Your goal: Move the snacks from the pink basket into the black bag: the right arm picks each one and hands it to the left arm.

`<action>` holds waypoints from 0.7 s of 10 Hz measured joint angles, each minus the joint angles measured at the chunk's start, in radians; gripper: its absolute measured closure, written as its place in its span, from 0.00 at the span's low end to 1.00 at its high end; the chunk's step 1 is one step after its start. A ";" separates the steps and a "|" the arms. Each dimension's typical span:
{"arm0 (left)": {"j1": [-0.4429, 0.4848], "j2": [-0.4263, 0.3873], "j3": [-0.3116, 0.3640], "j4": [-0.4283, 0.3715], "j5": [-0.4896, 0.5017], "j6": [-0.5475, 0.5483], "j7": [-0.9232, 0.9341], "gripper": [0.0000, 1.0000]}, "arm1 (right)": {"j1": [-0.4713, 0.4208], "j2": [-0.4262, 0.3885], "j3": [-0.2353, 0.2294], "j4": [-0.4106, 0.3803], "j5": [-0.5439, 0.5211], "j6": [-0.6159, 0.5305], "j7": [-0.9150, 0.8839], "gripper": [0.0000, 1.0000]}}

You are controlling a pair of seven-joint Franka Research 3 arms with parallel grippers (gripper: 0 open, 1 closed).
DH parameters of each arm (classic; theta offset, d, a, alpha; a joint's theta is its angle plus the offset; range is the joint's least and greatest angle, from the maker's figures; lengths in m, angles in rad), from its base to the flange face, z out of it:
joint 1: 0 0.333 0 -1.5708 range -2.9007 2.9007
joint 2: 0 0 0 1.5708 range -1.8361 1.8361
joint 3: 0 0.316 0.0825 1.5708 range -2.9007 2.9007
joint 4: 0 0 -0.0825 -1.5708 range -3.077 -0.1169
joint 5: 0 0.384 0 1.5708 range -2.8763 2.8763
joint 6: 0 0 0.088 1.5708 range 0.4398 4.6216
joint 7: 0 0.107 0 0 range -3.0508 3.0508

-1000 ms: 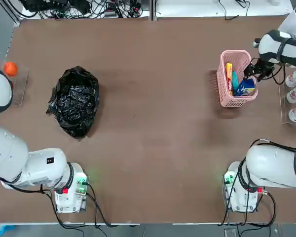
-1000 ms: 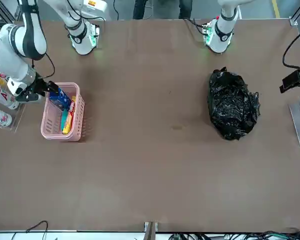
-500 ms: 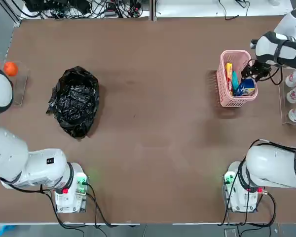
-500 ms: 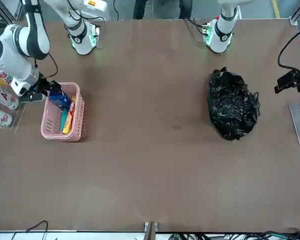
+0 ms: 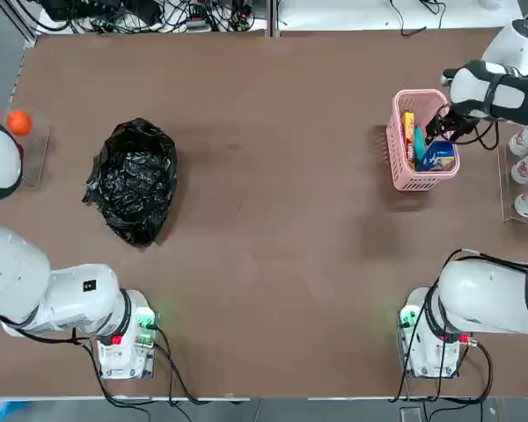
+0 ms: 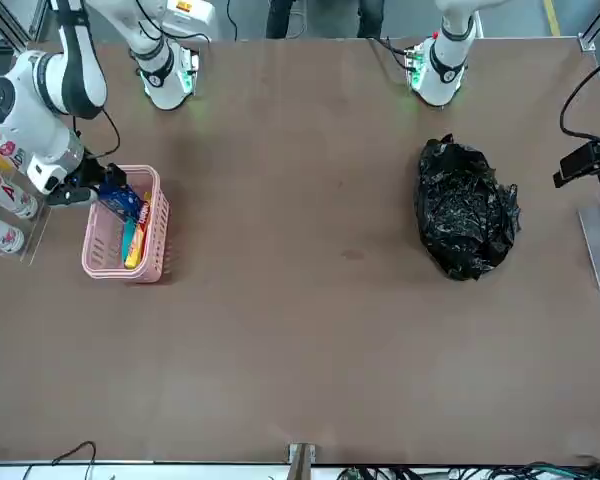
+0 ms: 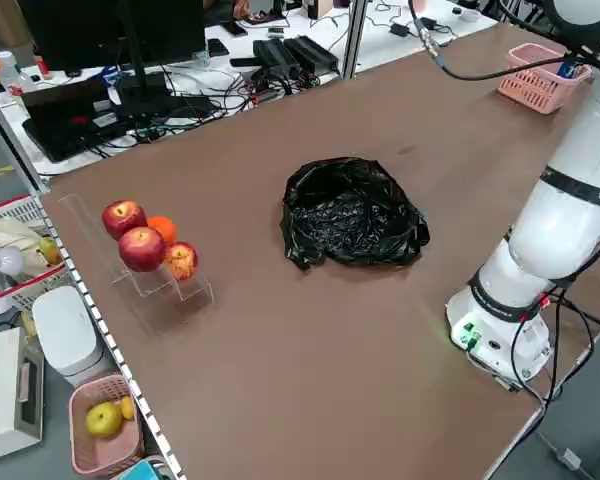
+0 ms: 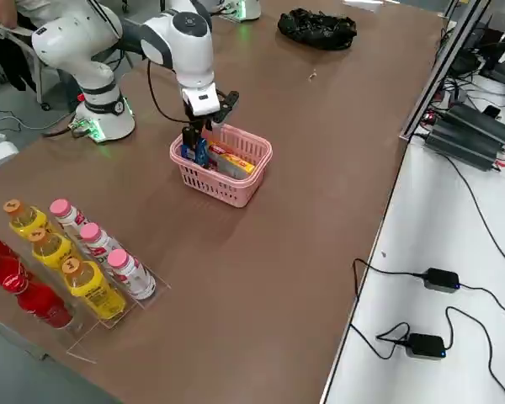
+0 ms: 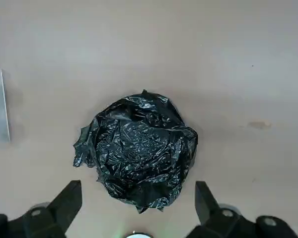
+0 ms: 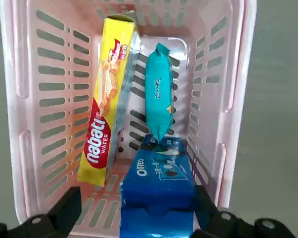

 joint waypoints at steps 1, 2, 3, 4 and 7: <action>0.001 0.000 0.001 0.000 0.000 0.000 0.000 0.00 | 0.000 0.000 0.000 -0.006 -0.004 0.010 -0.004 0.00; 0.001 0.000 0.001 0.000 0.000 0.000 0.002 0.00 | -0.004 0.000 -0.001 -0.009 -0.011 0.013 -0.011 0.00; 0.001 0.000 0.001 0.000 0.000 0.000 0.004 0.00 | -0.011 0.000 -0.003 -0.010 -0.014 0.014 -0.027 0.00; 0.001 0.000 0.001 -0.001 0.000 -0.001 0.004 0.00 | -0.015 0.000 -0.005 -0.011 -0.014 0.014 -0.044 0.00; 0.001 0.000 0.001 -0.003 -0.002 -0.002 0.006 0.00 | -0.016 0.000 -0.008 -0.011 -0.015 0.014 -0.058 0.00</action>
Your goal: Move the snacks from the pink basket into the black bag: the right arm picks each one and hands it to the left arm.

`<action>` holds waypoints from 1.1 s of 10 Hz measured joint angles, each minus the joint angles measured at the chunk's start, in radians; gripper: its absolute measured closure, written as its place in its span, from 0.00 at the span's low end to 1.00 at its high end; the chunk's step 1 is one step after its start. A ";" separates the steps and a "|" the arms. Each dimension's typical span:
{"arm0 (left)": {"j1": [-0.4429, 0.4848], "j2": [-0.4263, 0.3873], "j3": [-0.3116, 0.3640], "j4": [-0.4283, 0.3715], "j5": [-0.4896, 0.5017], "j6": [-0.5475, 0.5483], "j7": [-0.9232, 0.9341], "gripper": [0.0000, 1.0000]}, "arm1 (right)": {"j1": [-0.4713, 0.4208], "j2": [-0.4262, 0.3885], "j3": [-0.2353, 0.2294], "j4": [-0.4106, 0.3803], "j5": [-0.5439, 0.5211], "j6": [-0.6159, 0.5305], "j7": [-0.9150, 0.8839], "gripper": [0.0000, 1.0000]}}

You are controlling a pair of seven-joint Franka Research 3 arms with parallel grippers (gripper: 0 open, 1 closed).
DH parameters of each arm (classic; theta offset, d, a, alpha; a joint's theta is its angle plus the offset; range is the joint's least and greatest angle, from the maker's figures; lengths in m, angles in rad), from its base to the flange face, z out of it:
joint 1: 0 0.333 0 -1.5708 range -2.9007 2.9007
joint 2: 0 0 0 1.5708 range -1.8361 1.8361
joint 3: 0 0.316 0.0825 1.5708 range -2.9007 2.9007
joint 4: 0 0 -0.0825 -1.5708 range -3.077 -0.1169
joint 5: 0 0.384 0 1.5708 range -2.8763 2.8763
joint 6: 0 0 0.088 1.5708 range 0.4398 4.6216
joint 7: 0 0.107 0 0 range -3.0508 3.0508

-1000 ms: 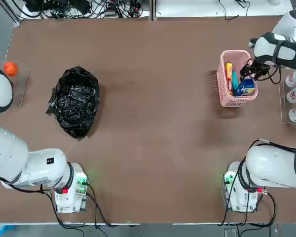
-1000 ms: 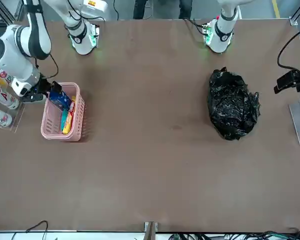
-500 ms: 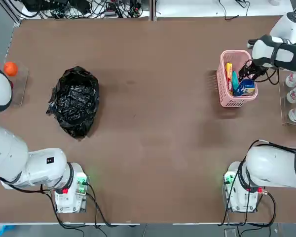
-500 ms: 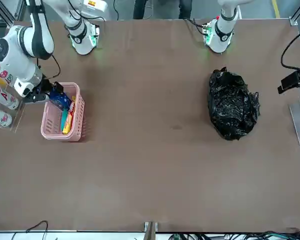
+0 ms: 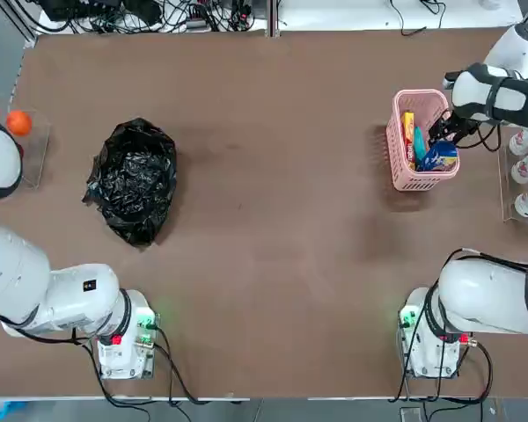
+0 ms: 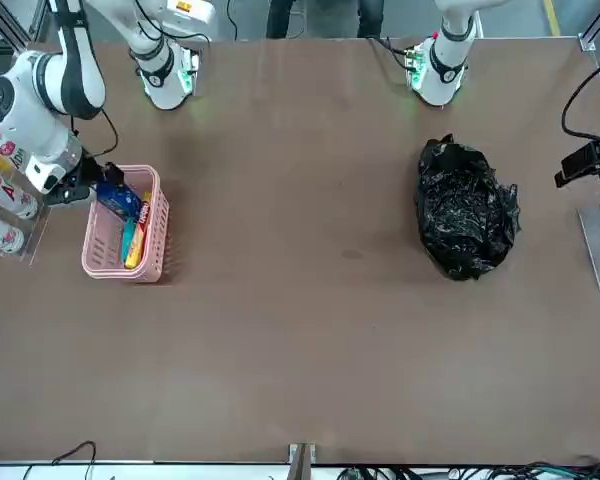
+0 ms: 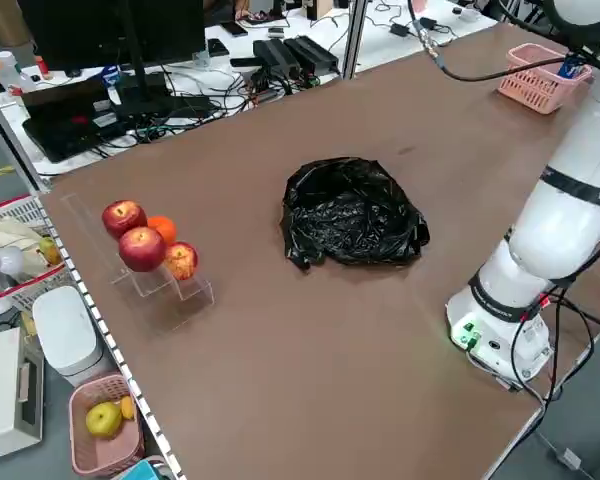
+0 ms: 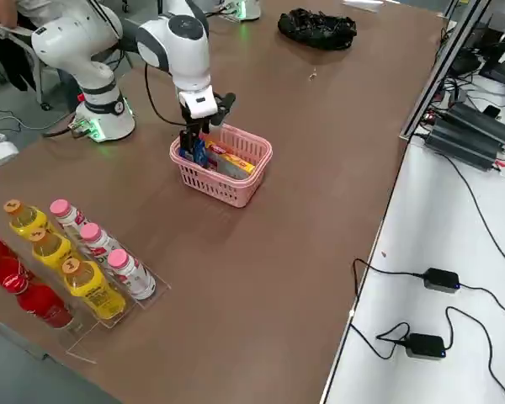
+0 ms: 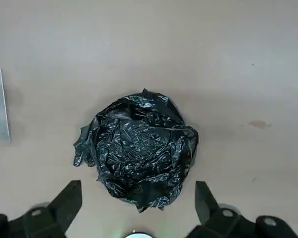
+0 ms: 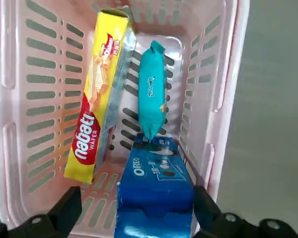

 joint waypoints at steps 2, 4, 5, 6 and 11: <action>0.000 0.000 0.000 0.000 0.000 0.000 0.000 0.00 | 0.000 0.000 -0.001 0.000 -0.001 0.000 -0.006 0.00; 0.000 0.000 0.000 0.000 0.000 0.000 0.000 0.00 | -0.003 0.000 -0.002 0.000 -0.004 0.002 -0.012 0.00; 0.000 0.000 0.000 0.000 0.000 0.000 0.000 0.00 | -0.003 0.000 -0.002 0.001 -0.005 0.002 -0.015 0.00; 0.000 0.000 0.000 0.000 0.000 0.000 0.000 0.00 | -0.003 -0.001 -0.002 0.004 -0.006 0.002 -0.017 0.00; 0.000 0.000 0.000 0.000 0.000 0.000 0.000 0.00 | -0.003 -0.002 -0.002 0.031 -0.007 -0.046 -0.018 0.00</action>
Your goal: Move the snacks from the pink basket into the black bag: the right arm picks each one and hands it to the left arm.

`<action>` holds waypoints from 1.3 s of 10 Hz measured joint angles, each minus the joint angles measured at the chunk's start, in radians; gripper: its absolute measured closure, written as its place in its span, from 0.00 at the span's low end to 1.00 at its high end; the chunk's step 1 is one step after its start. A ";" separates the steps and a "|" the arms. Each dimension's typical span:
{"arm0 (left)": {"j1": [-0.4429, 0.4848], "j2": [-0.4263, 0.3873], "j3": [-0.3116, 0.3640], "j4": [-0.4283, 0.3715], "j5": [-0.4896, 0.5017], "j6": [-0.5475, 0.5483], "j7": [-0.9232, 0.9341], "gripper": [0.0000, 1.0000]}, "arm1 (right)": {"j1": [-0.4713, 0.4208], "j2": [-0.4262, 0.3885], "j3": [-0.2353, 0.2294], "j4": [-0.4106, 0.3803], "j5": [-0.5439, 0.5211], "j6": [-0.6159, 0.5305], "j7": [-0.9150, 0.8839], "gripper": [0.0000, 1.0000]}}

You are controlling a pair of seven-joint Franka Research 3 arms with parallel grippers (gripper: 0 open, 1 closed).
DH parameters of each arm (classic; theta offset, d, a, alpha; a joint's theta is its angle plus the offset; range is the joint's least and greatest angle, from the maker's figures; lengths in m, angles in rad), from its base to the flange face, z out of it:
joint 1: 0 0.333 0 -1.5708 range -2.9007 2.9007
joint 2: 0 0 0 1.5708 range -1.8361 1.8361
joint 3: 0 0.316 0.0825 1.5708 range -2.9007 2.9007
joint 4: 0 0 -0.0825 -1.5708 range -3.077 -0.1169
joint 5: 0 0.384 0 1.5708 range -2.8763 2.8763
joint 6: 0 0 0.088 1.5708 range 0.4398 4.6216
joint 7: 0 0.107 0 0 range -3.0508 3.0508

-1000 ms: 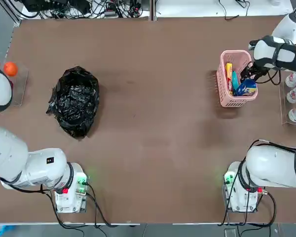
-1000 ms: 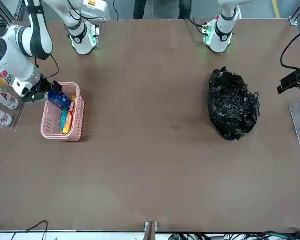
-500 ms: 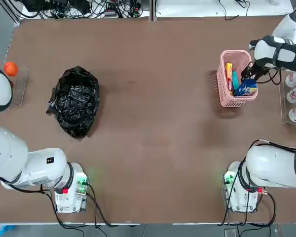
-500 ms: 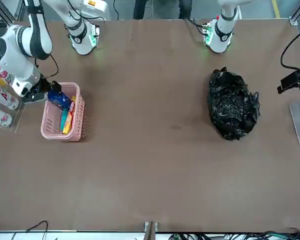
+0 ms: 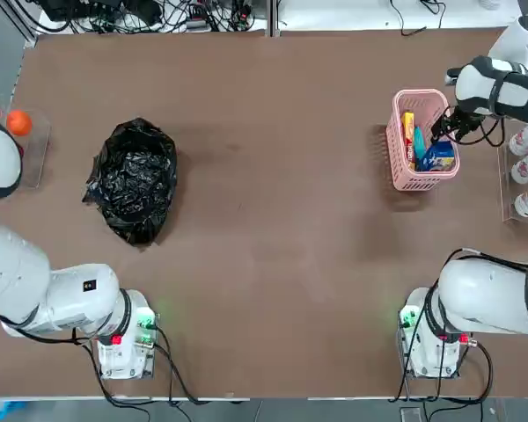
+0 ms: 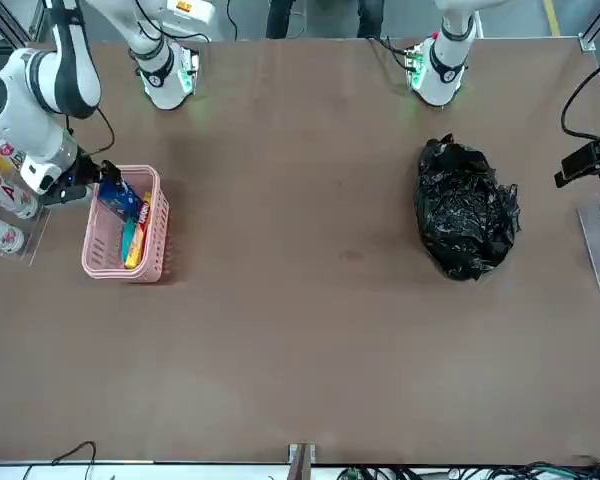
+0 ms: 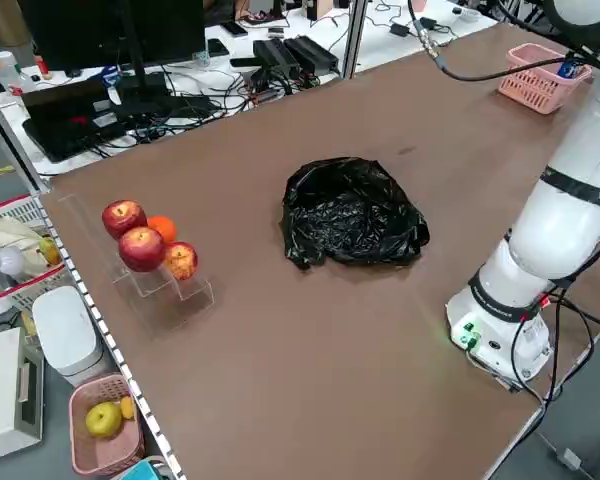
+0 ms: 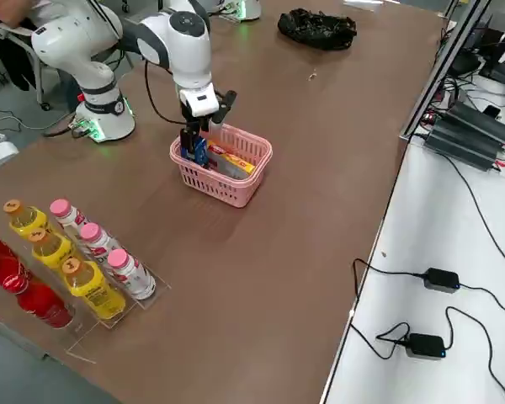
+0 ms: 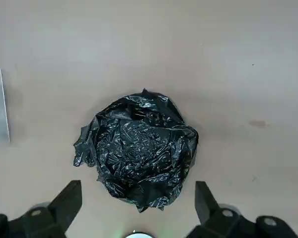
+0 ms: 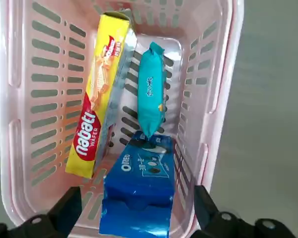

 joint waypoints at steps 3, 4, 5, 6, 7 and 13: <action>0.000 0.000 0.000 0.000 0.000 0.000 0.000 0.00 | -0.001 0.000 0.000 -0.010 0.000 0.022 0.000 0.00; -0.001 0.000 0.000 0.000 0.000 0.000 0.000 0.00 | -0.004 0.000 -0.001 -0.018 0.000 0.032 0.000 0.00; -0.001 0.000 0.000 0.000 0.000 0.000 0.000 0.00 | -0.013 0.000 -0.001 -0.030 0.000 0.045 -0.002 0.00; -0.002 0.000 -0.001 0.000 0.000 0.000 0.000 0.00 | -0.021 0.000 -0.001 -0.040 -0.002 0.055 -0.005 0.00; -0.003 0.000 -0.001 0.000 0.000 0.000 0.000 0.00 | -0.025 0.000 -0.001 -0.048 -0.003 0.058 -0.006 0.00; -0.004 0.000 -0.002 -0.001 0.000 -0.001 0.000 0.00 | -0.026 0.000 -0.001 -0.076 -0.008 0.094 -0.007 0.00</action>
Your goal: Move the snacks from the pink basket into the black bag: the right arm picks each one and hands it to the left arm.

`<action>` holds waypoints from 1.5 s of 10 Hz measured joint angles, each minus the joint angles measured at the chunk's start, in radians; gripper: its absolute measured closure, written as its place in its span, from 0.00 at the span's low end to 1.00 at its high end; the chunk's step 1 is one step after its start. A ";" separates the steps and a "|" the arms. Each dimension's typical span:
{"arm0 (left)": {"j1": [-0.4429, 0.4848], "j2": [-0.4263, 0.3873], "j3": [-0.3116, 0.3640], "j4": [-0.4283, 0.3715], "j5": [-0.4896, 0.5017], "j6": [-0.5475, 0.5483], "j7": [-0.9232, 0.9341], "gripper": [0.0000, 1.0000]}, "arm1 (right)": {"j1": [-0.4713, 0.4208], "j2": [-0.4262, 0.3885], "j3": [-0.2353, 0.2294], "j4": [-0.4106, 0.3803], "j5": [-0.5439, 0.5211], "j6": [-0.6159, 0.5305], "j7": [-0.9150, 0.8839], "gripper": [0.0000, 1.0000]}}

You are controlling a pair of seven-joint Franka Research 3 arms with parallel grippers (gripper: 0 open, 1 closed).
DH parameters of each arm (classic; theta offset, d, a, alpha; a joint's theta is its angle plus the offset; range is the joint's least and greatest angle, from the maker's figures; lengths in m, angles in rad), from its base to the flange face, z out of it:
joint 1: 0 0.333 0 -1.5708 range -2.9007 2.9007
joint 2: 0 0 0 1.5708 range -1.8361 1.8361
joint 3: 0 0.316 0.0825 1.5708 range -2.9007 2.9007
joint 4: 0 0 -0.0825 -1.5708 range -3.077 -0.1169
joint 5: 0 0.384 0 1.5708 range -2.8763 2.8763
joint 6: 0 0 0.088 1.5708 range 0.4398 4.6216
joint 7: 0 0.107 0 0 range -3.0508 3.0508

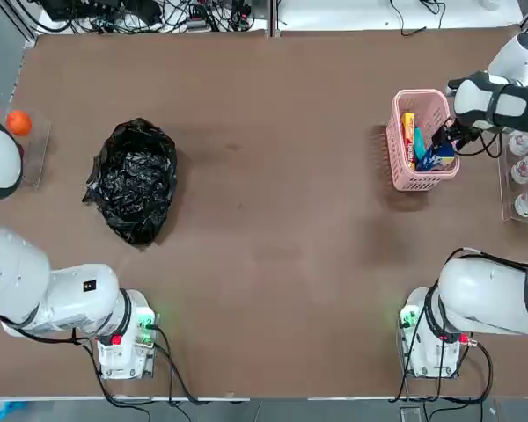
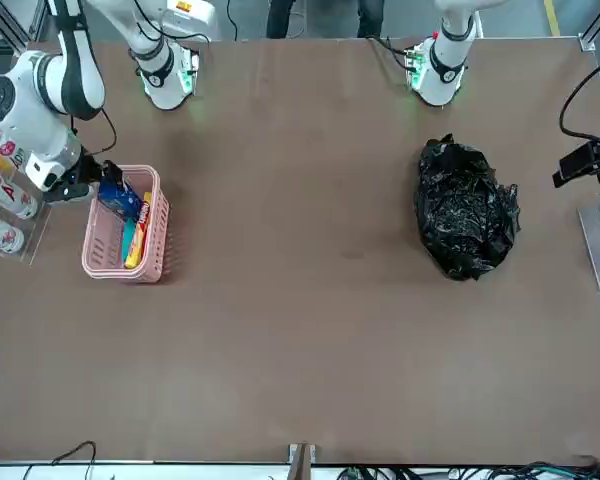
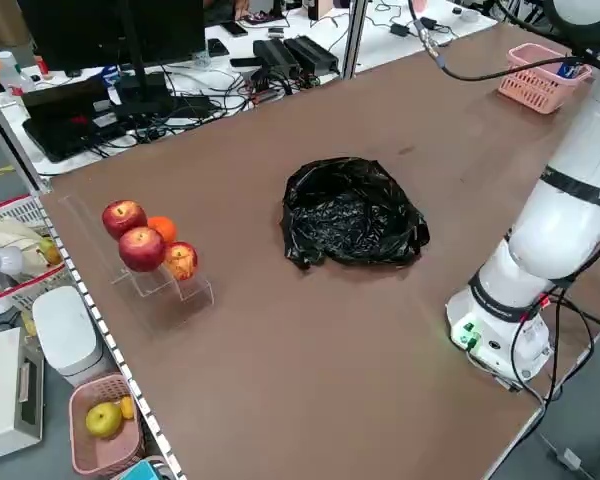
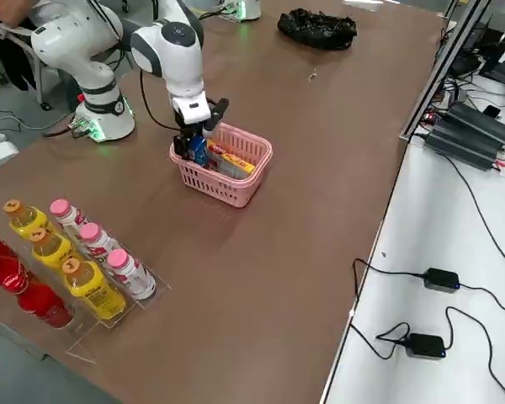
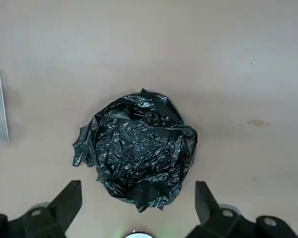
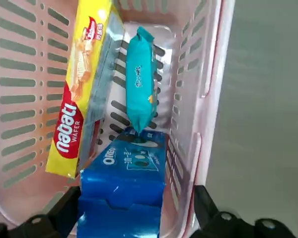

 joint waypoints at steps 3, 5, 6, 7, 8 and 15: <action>0.001 0.000 0.000 0.000 0.000 0.000 0.000 0.00 | 0.000 0.000 0.000 -0.015 -0.001 0.016 0.000 0.00; 0.001 0.000 0.000 0.000 0.000 0.000 0.000 0.00 | 0.000 0.000 0.000 -0.015 -0.002 0.016 0.000 0.01; 0.001 0.000 0.000 0.000 0.000 0.000 0.000 0.00 | 0.000 0.000 0.000 -0.015 -0.002 0.015 0.000 0.01; 0.000 0.000 0.000 0.000 0.000 0.000 0.000 0.00 | 0.000 0.000 0.001 -0.015 -0.002 0.014 0.000 0.01; 0.000 0.001 0.000 0.000 0.000 0.000 0.000 0.00 | 0.000 0.000 0.001 -0.015 -0.003 0.013 0.000 0.02; 0.000 0.001 0.000 0.000 0.000 0.000 -0.001 0.00 | 0.001 -0.006 0.004 -0.015 -0.004 -0.018 0.000 0.19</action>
